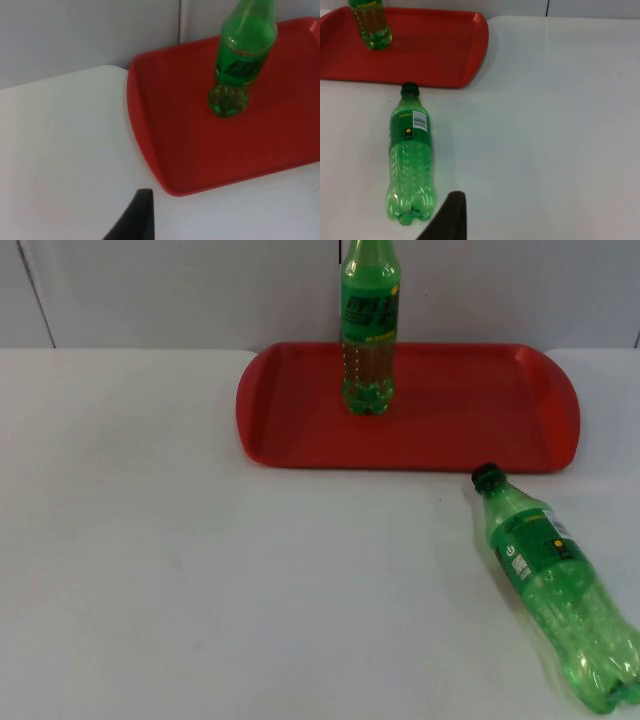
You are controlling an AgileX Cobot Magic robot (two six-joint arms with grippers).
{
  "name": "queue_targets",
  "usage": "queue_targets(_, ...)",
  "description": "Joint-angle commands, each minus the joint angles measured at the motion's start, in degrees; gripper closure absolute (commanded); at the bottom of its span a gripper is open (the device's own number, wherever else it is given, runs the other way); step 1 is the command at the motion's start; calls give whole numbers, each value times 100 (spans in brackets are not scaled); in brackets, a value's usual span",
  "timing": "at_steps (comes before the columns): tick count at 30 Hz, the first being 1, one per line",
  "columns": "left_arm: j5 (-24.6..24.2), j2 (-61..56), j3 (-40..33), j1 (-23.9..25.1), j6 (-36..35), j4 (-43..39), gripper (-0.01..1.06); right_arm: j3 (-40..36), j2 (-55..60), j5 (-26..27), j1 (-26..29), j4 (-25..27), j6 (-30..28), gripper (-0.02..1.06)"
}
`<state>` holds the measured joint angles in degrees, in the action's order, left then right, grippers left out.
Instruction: Place the bottle upright on the tray.
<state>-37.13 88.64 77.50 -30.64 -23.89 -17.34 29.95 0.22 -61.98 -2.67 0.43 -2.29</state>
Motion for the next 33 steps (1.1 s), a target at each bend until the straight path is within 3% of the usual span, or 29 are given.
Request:
queue_targets(1,-26,-165,-87,-76,10,67,0,-38,-22,16,27,17,11,0)
queue_targets(7,529,-725,-805,-76,10,162,0,-38,-22,16,27,17,11,0)
queue_targets(15,614,-1322,-1576,-76,10,128,0,-38,-22,16,27,17,11,0)
queue_targets(25,1448,-2261,-2895,-76,112,137,0,-38,-22,16,27,17,11,0)
queue_targets(33,1481,-3078,-3580,-76,403,125,0,-38,-22,16,27,17,11,0)
